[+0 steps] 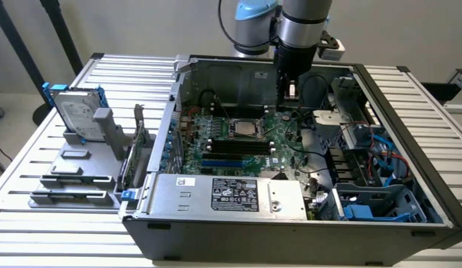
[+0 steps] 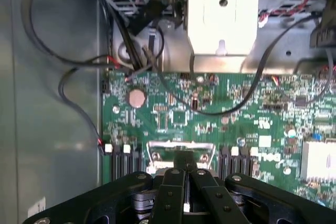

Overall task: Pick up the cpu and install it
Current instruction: 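Close the cpu cover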

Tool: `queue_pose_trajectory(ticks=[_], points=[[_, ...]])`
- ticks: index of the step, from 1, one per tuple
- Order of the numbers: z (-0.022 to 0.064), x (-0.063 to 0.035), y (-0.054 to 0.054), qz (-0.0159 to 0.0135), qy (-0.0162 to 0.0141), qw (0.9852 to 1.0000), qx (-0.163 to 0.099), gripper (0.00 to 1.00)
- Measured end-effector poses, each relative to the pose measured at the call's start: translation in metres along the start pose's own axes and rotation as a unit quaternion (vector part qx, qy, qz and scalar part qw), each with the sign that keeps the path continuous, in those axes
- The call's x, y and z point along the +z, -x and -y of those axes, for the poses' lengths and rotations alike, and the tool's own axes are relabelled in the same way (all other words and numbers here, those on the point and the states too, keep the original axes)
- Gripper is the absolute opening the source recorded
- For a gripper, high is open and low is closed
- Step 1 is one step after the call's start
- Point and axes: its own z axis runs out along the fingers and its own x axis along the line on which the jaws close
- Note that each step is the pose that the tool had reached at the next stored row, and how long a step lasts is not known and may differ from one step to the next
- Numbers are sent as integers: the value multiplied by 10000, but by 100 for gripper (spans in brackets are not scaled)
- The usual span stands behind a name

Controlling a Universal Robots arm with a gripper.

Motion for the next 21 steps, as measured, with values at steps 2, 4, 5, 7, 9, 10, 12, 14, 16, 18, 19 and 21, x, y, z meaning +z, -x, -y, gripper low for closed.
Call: queue_pose_trajectory(ticks=[2,4,5,7,9,10,12,14,16,18,19,21], points=[[-90,-2,6,-11,0,10000,0,11],[-167,0,13,-21,-1,10000,0,11],[-192,1,16,-24,-1,10000,-3,11],[-221,24,23,-28,-1,10000,-8,11],[-223,59,28,-27,-1,10000,-17,11],[-223,78,31,-28,-1,10000,-25,11],[-223,114,35,-28,-2,10000,-39,11],[-222,150,38,-28,-3,10000,-43,11],[-221,186,40,-29,-6,10000,-46,11],[-220,214,42,-28,-14,10000,-46,11],[-220,221,42,-29,-27,10000,-46,11],[-219,223,42,-32,-127,9999,-40,11]])
